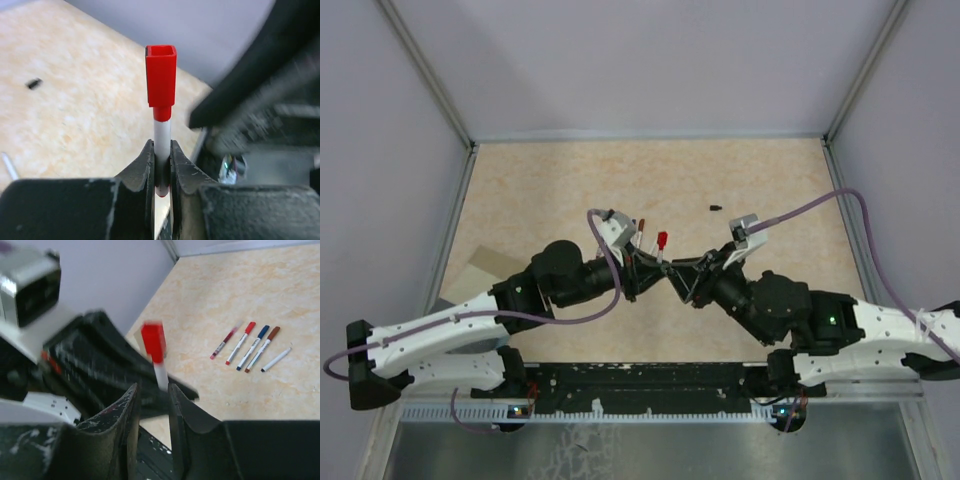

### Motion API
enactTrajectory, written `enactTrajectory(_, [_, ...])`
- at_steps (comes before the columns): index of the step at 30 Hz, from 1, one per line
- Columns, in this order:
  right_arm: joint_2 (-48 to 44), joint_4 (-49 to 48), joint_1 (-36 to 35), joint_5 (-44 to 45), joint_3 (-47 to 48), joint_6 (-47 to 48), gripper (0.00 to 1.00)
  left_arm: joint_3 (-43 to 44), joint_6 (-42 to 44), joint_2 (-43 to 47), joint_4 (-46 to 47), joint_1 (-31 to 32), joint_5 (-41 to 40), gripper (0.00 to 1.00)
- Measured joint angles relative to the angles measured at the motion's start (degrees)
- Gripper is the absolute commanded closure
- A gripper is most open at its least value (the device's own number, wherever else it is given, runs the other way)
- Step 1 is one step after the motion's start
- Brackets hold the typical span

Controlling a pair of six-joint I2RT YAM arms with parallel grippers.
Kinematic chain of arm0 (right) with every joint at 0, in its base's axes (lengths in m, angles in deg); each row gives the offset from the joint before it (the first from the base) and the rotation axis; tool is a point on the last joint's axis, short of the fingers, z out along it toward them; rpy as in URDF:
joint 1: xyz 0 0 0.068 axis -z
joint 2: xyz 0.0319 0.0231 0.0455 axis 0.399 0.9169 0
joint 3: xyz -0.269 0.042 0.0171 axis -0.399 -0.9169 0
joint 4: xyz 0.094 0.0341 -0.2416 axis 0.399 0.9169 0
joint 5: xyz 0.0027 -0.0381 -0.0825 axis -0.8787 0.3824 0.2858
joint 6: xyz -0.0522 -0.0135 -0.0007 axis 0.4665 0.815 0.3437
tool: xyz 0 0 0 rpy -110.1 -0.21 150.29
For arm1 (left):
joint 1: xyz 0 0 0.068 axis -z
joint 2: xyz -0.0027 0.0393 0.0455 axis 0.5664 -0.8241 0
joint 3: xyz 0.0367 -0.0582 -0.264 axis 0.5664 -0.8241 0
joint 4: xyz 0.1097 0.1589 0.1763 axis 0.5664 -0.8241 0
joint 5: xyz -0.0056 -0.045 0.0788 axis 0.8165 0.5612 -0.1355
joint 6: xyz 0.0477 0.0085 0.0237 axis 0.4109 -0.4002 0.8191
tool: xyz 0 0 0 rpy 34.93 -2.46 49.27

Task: Insert the pens into the pen caps
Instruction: Press the pen cap onto the pen, then place the pen at the center of the board.

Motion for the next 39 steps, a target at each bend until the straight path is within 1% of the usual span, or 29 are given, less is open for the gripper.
enactTrajectory(2, [-1.11,0.55,-0.61,-2.05,0.07,2.19,0.56,1.86,-0.7,-0.07,0.76,-1.31,-2.32,1.0])
enactTrajectory(3, [-1.68,1.09,-0.63,-2.71,0.07,3.23,0.54,2.58,-0.87,-0.09,0.87,-1.77,-3.37,1.0])
enactTrajectory(8, [-4.26,2.29,-0.68,-4.57,-0.26,6.01,0.54,4.48,-2.36,-0.13,-0.59,-2.25,-6.71,1.0])
enactTrajectory(12, [-5.99,5.14,-0.68,-3.17,-1.64,4.57,0.54,5.6,-3.93,-1.55,-6.43,-3.1,-8.55,1.0])
enactTrajectory(16, [-3.56,13.05,-0.09,-1.38,-1.27,0.02,0.54,5.92,-5.2,-3.15,-12.0,-4.87,-9.07,1.0])
enactTrajectory(18, [-0.31,17.75,2.75,-2.97,-0.61,-2.01,0.54,5.92,-5.7,-3.8,-15.3,-6.45,-8.96,1.0])
enactTrajectory(20, [2.97,20.68,9.11,-7.45,-0.35,-2.99,0.53,5.92,-6.01,-4.55,-18.12,-8.52,-8.74,1.0])
enactTrajectory(22, [5.64,21.33,16.0,-12.72,-1.42,-3.26,0.53,5.92,-5.99,-5.44,-20.72,-11.21,-8.35,1.0])
enactTrajectory(24, [6.29,21.16,22.64,-18.18,-4.31,-3.26,0.53,5.97,-5.42,-6.62,-23.12,-14.47,-7.56,1.0])
enactTrajectory(27, [6.21,20.79,29.88,-25.55,-8.39,-3.23,0.52,6.75,-3.19,-10.43,-27.28,-21.05,-6.78,1.0])
enactTrajectory(29, [6.08,20.09,31.69,-28.74,-10.25,-3.26,0.52,7.5,-1.27,-13.97,-29.4,-24.98,-6.47,1.0])
enactTrajectory(32, [5.16,18.45,32.11,-32.83,-12.68,-3.85,0.52,8.5,2.08,-19.37,-31.91,-30.58,-5.84,1.0])
enactTrajectory(39, [1.16,18.84,32.11,-34.23,-17.11,-9.05,0.51,13.99,7.65,-30.29,-34.75,-38.64,-5.29,1.0])
